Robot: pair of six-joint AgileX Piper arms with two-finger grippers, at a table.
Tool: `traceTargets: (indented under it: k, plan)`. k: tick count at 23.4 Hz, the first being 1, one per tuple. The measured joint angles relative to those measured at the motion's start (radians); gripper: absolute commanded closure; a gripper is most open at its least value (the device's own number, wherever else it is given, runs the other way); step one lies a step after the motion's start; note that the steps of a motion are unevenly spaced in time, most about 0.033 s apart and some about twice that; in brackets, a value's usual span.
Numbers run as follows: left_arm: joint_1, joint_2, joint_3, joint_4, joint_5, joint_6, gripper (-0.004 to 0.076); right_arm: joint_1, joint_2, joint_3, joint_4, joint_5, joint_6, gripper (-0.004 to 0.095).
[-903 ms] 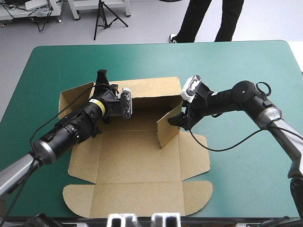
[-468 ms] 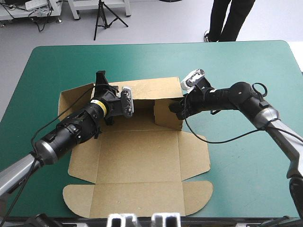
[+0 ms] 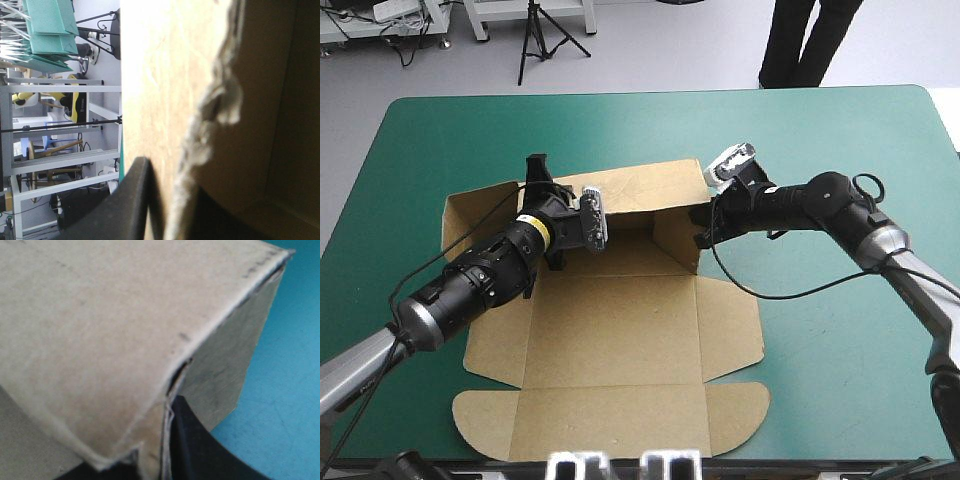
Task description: Fold the box
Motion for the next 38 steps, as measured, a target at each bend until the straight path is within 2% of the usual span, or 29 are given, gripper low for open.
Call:
traceTargets:
  k: [1, 2, 3, 4, 5, 6, 8, 10, 11, 13, 14, 17, 18, 20, 32, 35, 38]
  plan:
    - [-0.014, 0.0, 0.0, 0.002, 0.013, -0.01, 0.0414, 0.0, 0.0, 0.0, -0.005, -0.005, 0.007, 0.0925]
    - [-0.045, -0.001, 0.0, -0.001, 0.037, -0.033, 0.0352, 0.0, 0.0, -0.011, -0.026, -0.015, 0.029, 0.0925]
    - [-0.064, -0.001, -0.002, -0.013, 0.032, -0.049, 0.0256, 0.001, 0.003, -0.02, -0.05, -0.019, 0.049, 0.0925]
    - [-0.1, 0.003, -0.009, -0.045, 0.012, -0.079, 0.0207, 0.006, 0.01, -0.043, -0.113, -0.03, 0.112, 0.0925]
    - [-0.115, 0.007, -0.014, -0.056, 0.0, -0.098, 0.0166, 0.009, 0.013, -0.058, -0.155, -0.03, 0.155, 0.0925]
    - [-0.135, 0.009, -0.024, -0.076, -0.013, -0.128, 0.0162, 0.015, 0.015, -0.085, -0.252, -0.03, 0.239, 0.0925]
    - [-0.157, 0.001, -0.042, -0.097, -0.025, -0.165, 0.0164, 0.022, 0.021, -0.123, -0.369, -0.022, 0.357, 0.0926]
    - [-0.171, -0.026, -0.056, -0.101, -0.028, -0.197, 0.0217, 0.024, 0.026, -0.15, -0.451, -0.013, 0.437, 0.0926]
    - [-0.173, -0.051, -0.063, -0.101, -0.028, -0.212, 0.0288, 0.024, 0.028, -0.161, -0.481, -0.008, 0.458, 0.0926]
    - [-0.173, -0.1, -0.079, -0.101, -0.018, -0.244, 0.0544, 0.013, 0.03, -0.175, -0.502, 0.012, 0.476, 0.0926]
    - [-0.173, -0.124, -0.089, -0.102, -0.014, -0.259, 0.0725, 0.001, 0.03, -0.177, -0.506, 0.019, 0.478, 0.0926]
    - [-0.173, -0.185, -0.121, -0.106, 0.016, -0.34, 0.0709, -0.05, 0.027, -0.182, -0.502, 0.057, 0.479, 0.0926]
    - [-0.173, -0.193, -0.137, -0.108, 0.05, -0.363, 0.0709, -0.064, 0.021, -0.187, -0.503, 0.078, 0.475, 0.0925]
    - [-0.173, -0.199, -0.188, -0.112, 0.184, -0.395, 0.0709, -0.103, -0.005, -0.213, -0.53, 0.163, 0.467, 0.0925]
    - [-0.167, -0.199, -0.333, -0.128, 0.574, -0.528, 0.0708, -0.129, -0.058, -0.37, -0.586, 0.442, 0.475, 0.0925]
    - [-0.11, -0.205, -0.376, -0.177, 0.65, -0.553, 0.0708, -0.129, -0.059, -0.397, -0.632, 0.482, 0.496, 0.0926]
    - [0.002, -0.214, -0.389, -0.289, 0.675, -0.519, 0.0708, -0.129, -0.059, -0.409, -0.683, 0.513, 0.521, 0.0926]
